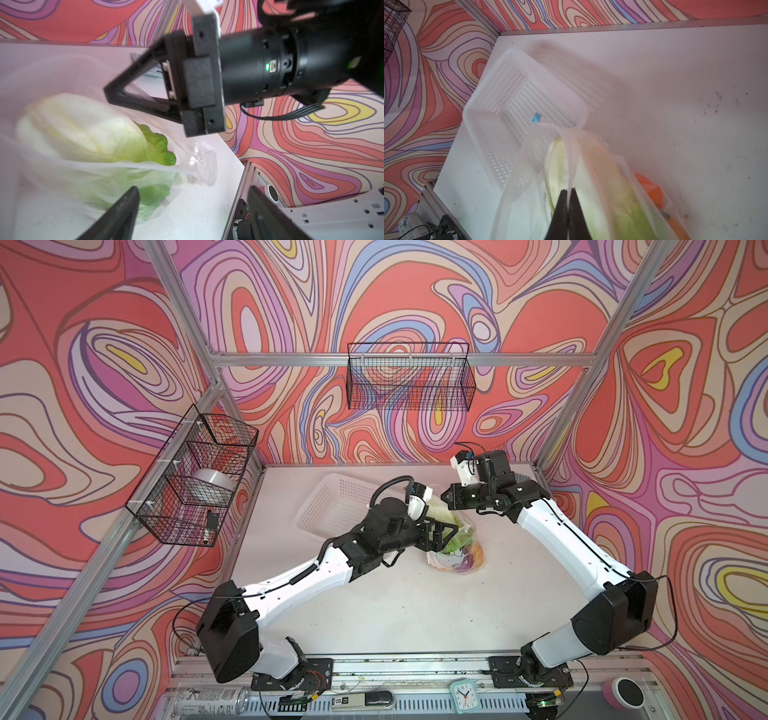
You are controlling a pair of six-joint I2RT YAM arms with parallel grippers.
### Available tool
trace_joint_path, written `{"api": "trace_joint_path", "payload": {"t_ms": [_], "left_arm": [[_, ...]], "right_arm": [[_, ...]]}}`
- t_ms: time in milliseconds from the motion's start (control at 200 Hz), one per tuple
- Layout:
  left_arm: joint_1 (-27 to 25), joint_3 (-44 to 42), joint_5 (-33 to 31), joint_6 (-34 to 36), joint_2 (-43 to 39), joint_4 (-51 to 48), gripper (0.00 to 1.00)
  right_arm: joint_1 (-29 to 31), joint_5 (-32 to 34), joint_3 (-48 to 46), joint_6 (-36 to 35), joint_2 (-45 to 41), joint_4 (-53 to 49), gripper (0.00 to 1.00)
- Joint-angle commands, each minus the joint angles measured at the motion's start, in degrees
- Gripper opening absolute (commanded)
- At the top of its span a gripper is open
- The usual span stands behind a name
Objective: Place the food in the zip-top bag and seal the zipper
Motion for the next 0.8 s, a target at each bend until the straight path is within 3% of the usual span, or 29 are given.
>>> {"api": "trace_joint_path", "payload": {"t_ms": [0, 175, 340, 471, 666, 796], "left_arm": [[8.3, -2.7, 5.9, 1.1, -4.1, 9.1, 1.00], [22.4, -5.3, 20.8, 2.1, -0.7, 16.9, 0.97], [28.7, -7.4, 31.7, -8.8, 8.9, 34.5, 0.83], [29.0, -6.7, 35.4, -11.6, 15.2, 39.5, 0.77], [28.0, -5.7, 38.5, -19.2, 21.8, 49.1, 0.81], [24.5, -3.3, 39.4, -16.3, 24.3, 45.9, 0.81]], "right_arm": [[0.1, -3.1, -0.5, -3.7, -1.8, 2.2, 0.00], [-1.2, -5.9, 0.1, -4.3, -2.0, 1.6, 0.00], [-4.8, -12.9, -1.1, -3.4, -2.8, 3.3, 0.00], [-7.9, -18.2, -2.3, -1.7, -3.8, 5.7, 0.00], [-8.9, -19.4, -1.5, -1.7, -2.9, 4.9, 0.00], [-9.2, -19.5, -1.2, -1.8, -2.5, 4.9, 0.00]]}}
